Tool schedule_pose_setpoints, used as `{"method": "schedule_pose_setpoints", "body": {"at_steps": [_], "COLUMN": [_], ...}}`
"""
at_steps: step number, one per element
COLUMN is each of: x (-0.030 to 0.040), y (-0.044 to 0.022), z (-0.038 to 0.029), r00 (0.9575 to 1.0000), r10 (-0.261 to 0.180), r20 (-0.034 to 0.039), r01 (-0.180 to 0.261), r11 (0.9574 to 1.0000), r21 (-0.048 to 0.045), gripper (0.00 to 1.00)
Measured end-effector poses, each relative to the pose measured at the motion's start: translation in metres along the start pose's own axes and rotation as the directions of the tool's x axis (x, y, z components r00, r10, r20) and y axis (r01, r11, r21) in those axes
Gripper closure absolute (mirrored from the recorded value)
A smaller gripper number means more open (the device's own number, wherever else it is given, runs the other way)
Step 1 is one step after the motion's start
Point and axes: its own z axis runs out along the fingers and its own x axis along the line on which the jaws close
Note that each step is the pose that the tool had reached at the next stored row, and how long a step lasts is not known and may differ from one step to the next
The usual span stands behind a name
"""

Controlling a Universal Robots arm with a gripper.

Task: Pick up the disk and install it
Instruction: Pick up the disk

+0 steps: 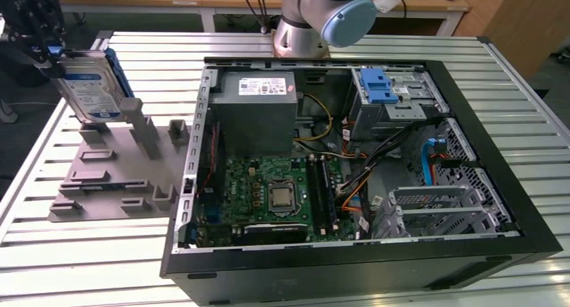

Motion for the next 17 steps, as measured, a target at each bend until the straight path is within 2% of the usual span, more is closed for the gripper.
{"method": "schedule_pose_setpoints", "body": {"at_steps": [17], "x": [0.0], "y": [0.0001], "z": [-0.0043], "r00": [1.0], "r10": [0.0], "r20": [0.0], "r01": [0.0], "r11": [1.0], "r21": [0.0], "gripper": [0.64]}}
